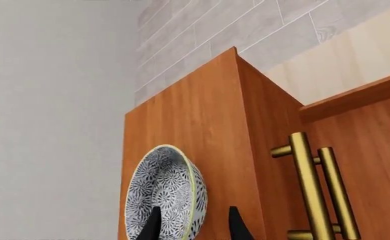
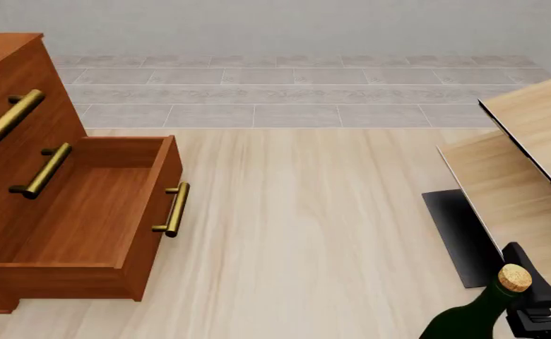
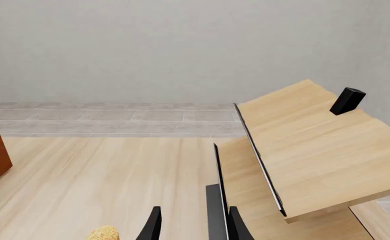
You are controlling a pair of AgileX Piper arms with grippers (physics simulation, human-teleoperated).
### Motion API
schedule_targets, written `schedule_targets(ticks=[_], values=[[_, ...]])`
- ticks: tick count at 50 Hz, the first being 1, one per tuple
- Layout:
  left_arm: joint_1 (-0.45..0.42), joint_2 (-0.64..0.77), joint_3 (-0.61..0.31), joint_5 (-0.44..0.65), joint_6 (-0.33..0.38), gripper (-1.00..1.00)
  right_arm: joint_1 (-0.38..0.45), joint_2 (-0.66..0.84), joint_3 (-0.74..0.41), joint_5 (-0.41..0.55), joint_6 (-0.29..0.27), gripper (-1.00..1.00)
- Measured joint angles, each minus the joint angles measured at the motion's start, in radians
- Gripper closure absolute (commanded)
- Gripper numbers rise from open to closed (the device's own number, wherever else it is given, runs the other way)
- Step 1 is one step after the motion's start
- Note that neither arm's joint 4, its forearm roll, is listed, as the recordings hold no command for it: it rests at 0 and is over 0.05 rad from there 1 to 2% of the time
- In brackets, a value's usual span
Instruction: Put the bowl on top of the cabinet.
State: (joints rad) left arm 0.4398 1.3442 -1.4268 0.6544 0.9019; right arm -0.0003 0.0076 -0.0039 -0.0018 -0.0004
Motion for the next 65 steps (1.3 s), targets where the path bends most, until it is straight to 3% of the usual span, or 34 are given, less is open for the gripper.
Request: schedule_targets(ticks=[26, 65], values=[[-0.009, -0.047, -0.071, 0.051, 0.005, -1.0, 0.0, 0.0, 0.0, 0.0, 0.0, -1.0], [-0.209, -0.295, -0.172, 0.312, -0.019, -1.0, 0.0, 0.0, 0.0, 0.0, 0.0, -1.0]])
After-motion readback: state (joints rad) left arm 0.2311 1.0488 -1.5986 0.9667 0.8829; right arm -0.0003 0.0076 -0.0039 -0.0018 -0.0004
